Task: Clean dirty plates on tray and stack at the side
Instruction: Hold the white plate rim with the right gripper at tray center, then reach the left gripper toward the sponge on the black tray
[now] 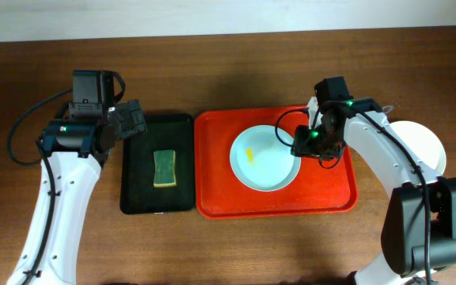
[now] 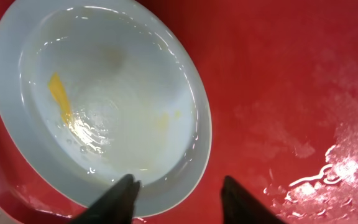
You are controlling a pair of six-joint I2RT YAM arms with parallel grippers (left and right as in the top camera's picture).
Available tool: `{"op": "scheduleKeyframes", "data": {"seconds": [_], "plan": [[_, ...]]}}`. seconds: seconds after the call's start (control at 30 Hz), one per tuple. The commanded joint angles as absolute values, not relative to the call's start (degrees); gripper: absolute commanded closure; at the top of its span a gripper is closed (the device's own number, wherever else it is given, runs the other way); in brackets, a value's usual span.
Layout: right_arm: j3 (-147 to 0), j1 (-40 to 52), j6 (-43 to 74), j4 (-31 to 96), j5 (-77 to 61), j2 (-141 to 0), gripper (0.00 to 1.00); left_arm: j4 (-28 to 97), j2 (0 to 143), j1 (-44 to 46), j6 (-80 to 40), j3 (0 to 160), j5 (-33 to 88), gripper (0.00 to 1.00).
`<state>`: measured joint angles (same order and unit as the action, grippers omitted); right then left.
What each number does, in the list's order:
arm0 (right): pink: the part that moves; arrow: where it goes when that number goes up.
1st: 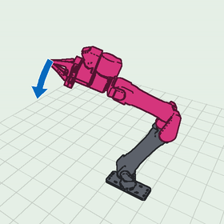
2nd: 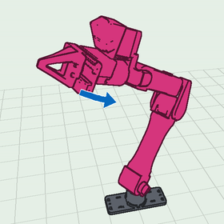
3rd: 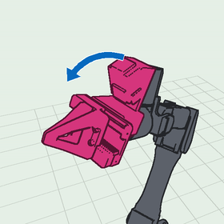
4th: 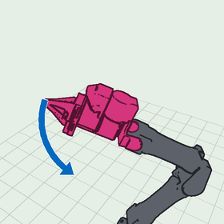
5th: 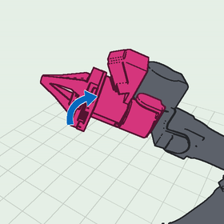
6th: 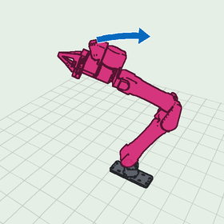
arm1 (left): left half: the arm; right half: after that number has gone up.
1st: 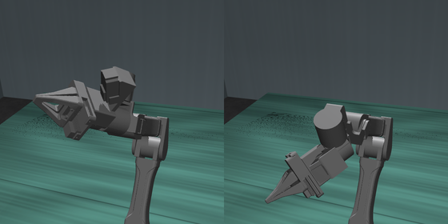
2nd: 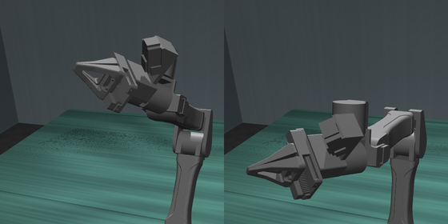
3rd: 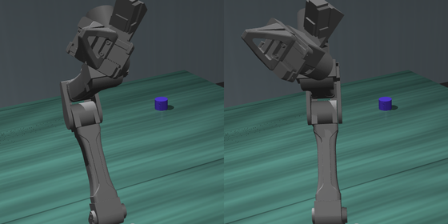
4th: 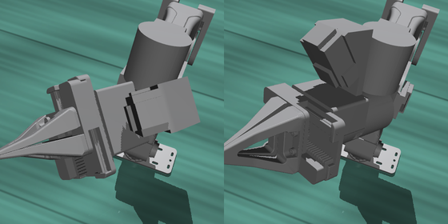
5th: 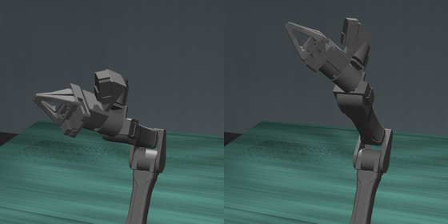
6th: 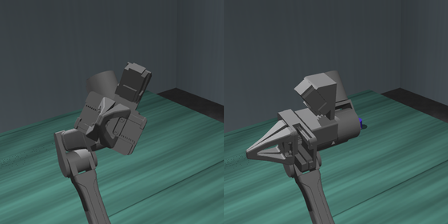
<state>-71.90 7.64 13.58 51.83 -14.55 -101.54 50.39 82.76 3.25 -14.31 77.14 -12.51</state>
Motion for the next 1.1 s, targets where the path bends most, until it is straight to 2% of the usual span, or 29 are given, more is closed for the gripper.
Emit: {"op": "scheduleKeyframes", "data": {"seconds": [0.0, 0.1, 0.33, 0.5, 0.57, 0.6, 0.67, 0.7, 0.9, 1.07], "plan": [[-72.14, 7.49, 15.25, 50.72, -13.17, -101.62, 0.58, 50.46, 82.7, 2.98, -14.02, 77.41, -13.3, 0.01], [-69.49, 7.49, 18.52, 47.33, -8.34, -101.65, 0.59, 50.46, 82.7, 2.98, -14.02, 77.41, -13.3, 0.01], [-62.41, 7.55, 18.55, 38.92, -8.91, -101.65, 0.6, 50.52, 82.7, 2.98, -14.02, 77.41, -13.32, 0.01], [-58.78, 7.55, 18.55, 33.85, -10.31, -101.65, 0.66, 50.46, 82.7, 2.98, -14.02, 77.41, -13.3, 0.01], [-58.06, 7.53, 18.55, 32.6, -10.28, -101.65, 0.72, 50.48, 82.7, 2.98, -14.0, 77.41, -13.3, 0.01], [-58.06, 7.53, 18.55, 32.49, -10.31, -101.62, 0.81, 50.48, 82.7, 2.98, -14.0, 77.41, -13.3, 0.01], [-58.06, 7.53, 18.55, 32.23, -10.57, -101.62, 0.93, 50.46, 82.7, 2.98, -14.02, 77.41, -13.3, 0.01], [-58.06, 7.53, 18.52, 32.1, -11.7, -101.62, 0.96, 50.46, 82.7, 2.98, -14.02, 77.41, -13.3, 0.01], [-58.06, 7.77, 18.55, 34.26, -19.14, -101.62, 0.96, 50.48, 82.7, 2.98, -14.02, 77.41, -13.3, 0.01], [-58.06, 12.27, 21.98, 34.79, -18.98, -101.62, 0.94, 50.46, 82.7, 2.98, -14.02, 77.41, -13.3, 0.01]]}}
